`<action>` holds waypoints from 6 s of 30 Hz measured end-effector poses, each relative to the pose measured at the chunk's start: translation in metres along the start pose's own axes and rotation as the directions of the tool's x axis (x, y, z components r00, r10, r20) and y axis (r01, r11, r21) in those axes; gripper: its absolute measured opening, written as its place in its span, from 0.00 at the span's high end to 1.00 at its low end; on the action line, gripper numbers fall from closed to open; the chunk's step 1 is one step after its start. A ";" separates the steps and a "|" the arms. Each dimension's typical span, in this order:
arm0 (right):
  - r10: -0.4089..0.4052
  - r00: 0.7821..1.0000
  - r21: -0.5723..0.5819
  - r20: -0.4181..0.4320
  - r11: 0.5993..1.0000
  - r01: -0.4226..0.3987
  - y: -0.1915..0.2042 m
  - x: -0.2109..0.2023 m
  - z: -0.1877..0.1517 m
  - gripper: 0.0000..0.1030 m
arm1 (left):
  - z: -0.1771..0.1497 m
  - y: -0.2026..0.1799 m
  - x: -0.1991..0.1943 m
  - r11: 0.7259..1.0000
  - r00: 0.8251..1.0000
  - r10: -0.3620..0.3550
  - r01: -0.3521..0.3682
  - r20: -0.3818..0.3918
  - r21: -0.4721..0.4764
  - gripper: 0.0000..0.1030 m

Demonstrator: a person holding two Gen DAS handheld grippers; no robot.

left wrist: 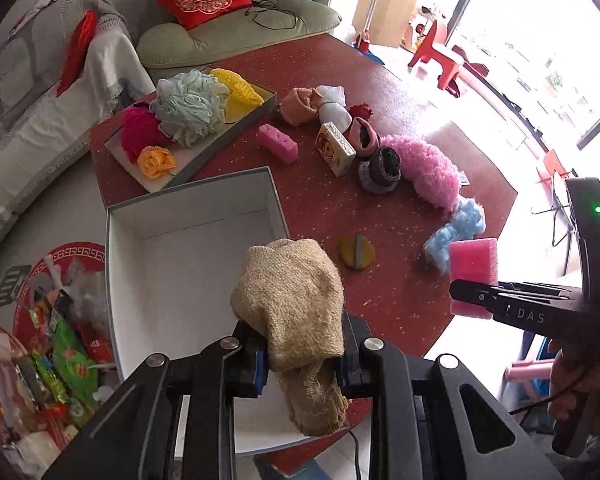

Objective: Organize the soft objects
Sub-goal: 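Carry the beige sock and pink sponge over the white box with both tools, then open the left tool dropping the sock while the right tool releases the sponge into the box, then grasp the yellow round sponge with the left tool while the right tool grasps the blue fluffy toy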

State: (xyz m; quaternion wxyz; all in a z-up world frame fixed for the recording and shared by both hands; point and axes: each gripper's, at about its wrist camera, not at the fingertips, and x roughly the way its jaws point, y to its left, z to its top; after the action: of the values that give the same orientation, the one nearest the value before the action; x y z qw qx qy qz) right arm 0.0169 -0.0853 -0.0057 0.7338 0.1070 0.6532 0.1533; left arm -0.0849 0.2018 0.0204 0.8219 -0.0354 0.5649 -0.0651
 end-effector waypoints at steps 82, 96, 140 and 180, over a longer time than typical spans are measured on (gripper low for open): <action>-0.171 0.971 0.371 0.169 0.924 0.098 0.044 0.000 0.130 0.74 | 0.193 -0.011 0.125 0.840 0.965 -0.121 0.225 -0.234 0.493 0.74; -0.027 0.999 -0.060 0.041 0.998 0.030 0.040 -0.006 0.058 0.75 | 0.088 -0.028 0.099 0.994 0.981 -0.002 0.023 -0.193 0.104 0.74; -0.414 0.909 0.188 -0.055 0.890 0.416 -0.016 0.016 0.063 0.02 | 0.078 -0.002 0.176 0.990 0.939 0.023 0.028 -0.344 0.141 0.01; -0.285 0.952 0.212 -0.109 0.929 0.302 -0.105 0.002 0.040 0.00 | 0.117 -0.114 0.132 0.980 0.987 -0.070 0.094 -0.142 0.174 0.01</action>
State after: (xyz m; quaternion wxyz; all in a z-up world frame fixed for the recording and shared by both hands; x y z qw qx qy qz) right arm 0.0654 -0.1809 -0.0406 0.7060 0.0848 0.7025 -0.0296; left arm 0.0632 0.0683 -0.0445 0.7782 0.0203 0.6090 -0.1520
